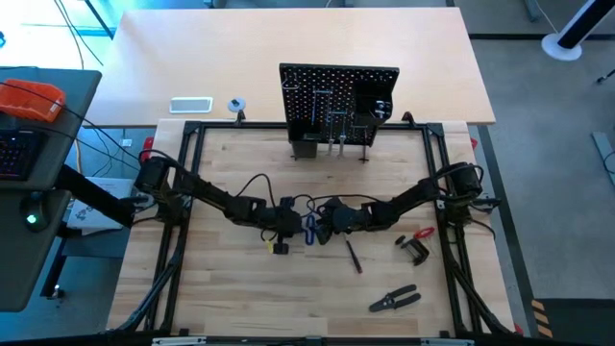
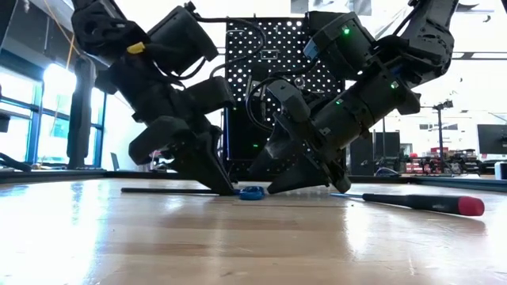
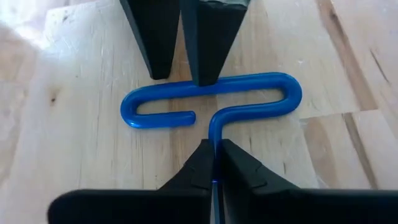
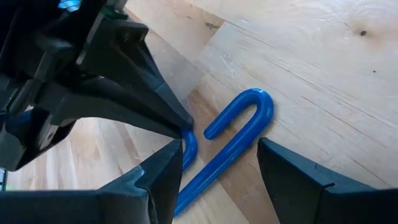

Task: Hang tools onto peg board
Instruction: Hang the spring puller on the pegboard

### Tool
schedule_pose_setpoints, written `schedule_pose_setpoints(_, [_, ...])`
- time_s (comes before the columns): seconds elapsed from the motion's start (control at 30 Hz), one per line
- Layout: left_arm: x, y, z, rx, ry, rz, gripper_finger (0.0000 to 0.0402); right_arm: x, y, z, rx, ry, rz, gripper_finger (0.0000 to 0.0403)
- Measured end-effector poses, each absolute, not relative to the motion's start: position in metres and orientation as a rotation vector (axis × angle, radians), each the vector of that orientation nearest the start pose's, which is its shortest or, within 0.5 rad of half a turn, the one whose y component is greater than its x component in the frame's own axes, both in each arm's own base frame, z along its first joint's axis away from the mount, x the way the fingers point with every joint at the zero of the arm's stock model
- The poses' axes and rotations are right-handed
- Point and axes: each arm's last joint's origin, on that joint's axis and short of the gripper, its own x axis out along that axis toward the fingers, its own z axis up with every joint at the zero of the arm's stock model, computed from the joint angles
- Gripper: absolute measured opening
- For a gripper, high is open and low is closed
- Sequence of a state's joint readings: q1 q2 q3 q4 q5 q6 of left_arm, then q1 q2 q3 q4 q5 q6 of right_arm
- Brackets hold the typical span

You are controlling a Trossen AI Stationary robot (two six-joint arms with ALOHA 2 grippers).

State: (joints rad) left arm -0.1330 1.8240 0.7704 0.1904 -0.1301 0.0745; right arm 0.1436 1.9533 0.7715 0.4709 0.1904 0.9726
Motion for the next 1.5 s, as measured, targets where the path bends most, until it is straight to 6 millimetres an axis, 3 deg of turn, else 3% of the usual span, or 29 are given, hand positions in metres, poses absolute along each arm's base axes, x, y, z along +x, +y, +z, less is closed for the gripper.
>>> schedule_pose_setpoints(0.5, [0.315,-0.046,0.127,0.257,0.784,0.013,0.0,0.337,0.044,0.082,0.837,0.613,-0.367,0.0206])
schedule_pose_setpoints(0.83, [0.319,-0.046,0.132,0.245,0.722,0.015,0.0003,0.346,0.035,0.092,0.862,0.472,-0.331,0.0205])
schedule_pose_setpoints(1.03, [0.314,-0.044,0.133,0.289,0.787,0.089,0.0001,0.346,0.033,0.091,0.85,0.494,-0.345,0.0191])
schedule_pose_setpoints(1.13, [0.309,-0.043,0.137,0.217,0.832,0.032,0.0002,0.345,0.033,0.089,0.846,0.512,-0.348,0.0188])
schedule_pose_setpoints(1.3, [0.304,-0.041,0.134,0.136,0.895,-0.026,0.0038,0.344,0.033,0.089,0.84,0.526,-0.349,0.0188])
schedule_pose_setpoints(1.5, [0.313,-0.041,0.122,0.124,0.856,-0.021,0.0096,0.343,0.039,0.088,0.828,0.541,-0.338,0.0188])
